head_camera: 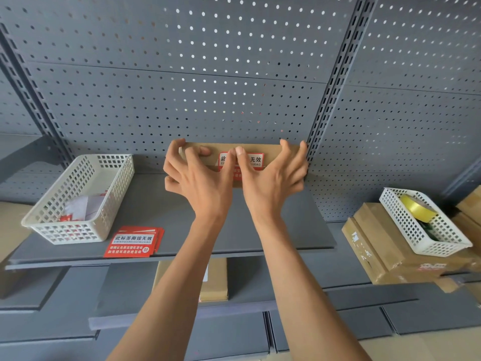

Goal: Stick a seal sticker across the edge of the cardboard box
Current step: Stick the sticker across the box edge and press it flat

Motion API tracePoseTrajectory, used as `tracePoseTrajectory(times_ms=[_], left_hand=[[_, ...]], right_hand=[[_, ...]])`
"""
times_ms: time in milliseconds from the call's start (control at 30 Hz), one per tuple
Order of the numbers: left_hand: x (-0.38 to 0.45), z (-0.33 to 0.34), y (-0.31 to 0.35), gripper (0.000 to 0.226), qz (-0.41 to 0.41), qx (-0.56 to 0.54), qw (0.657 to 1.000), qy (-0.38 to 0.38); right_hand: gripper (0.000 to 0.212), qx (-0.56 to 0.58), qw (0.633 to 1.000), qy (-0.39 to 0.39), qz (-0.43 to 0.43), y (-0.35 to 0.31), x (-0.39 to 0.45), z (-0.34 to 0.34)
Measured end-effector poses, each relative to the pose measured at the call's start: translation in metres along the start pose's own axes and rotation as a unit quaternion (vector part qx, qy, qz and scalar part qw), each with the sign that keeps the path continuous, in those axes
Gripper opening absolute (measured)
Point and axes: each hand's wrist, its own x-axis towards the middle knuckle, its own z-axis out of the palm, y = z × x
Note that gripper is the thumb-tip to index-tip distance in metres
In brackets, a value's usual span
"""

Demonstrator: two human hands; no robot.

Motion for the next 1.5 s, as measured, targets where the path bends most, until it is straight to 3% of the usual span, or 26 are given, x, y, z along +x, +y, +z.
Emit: tracePoseTrajectory(times_ms=[933,1500], left_hand=[[0.003,0.003,-0.002,0.024,-0.019,-0.013,1.000,0.000],[0.011,-0.006,-0.005,0.018,-0.019,-0.018,0.999,-0.024]], right_hand=[[0.077,0.038,0.999,-0.001,0.007,0.007,0.008,0.000],[0.044,0.110,0.993,-0.018,0.034,0.016,0.025,-0.015]])
